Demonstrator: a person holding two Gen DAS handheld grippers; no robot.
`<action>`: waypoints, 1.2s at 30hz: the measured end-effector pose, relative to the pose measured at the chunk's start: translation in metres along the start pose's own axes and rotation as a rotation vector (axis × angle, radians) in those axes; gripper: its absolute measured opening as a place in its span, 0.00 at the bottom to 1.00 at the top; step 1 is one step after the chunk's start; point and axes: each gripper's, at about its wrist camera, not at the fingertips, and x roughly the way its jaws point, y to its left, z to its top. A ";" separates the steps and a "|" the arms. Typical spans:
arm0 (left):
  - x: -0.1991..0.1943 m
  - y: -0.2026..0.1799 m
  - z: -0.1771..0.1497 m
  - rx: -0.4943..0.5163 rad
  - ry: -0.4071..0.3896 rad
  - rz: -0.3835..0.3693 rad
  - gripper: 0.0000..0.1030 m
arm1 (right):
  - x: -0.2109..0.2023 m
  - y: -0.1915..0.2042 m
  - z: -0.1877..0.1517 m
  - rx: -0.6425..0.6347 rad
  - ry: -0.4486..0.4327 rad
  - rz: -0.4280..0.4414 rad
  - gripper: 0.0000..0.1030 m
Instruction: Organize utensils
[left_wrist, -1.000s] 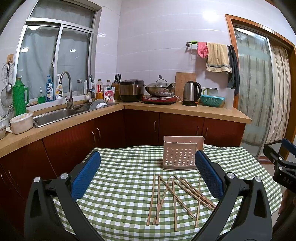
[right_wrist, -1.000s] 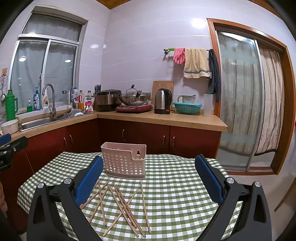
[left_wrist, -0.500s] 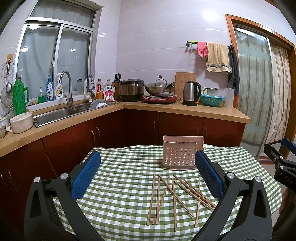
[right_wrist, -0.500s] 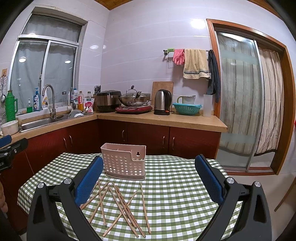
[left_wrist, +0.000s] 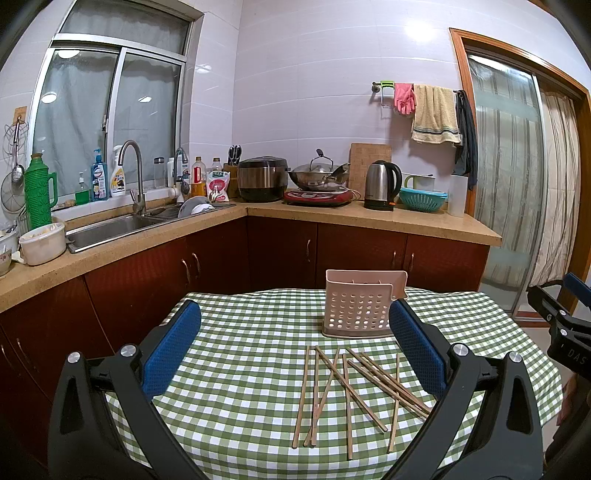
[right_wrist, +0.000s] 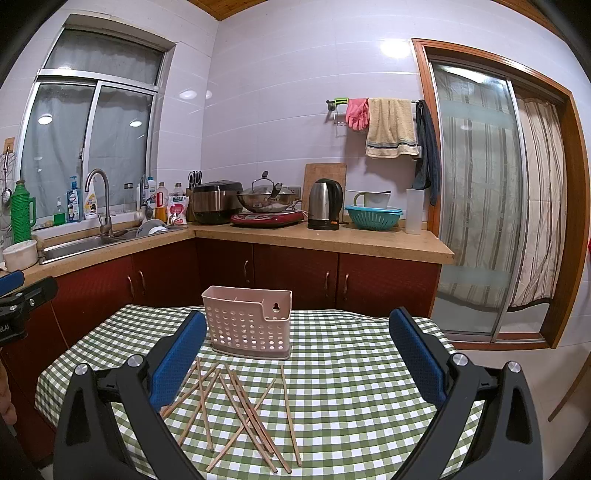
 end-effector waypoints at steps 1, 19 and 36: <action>0.000 0.000 0.000 0.000 0.000 0.000 0.96 | 0.000 0.000 0.000 0.001 0.000 0.000 0.94; 0.030 -0.002 -0.024 0.014 0.077 -0.023 0.96 | 0.021 0.002 -0.015 0.006 0.057 0.035 0.94; 0.148 0.026 -0.128 0.023 0.437 0.001 0.83 | 0.119 -0.008 -0.108 0.028 0.337 0.100 0.94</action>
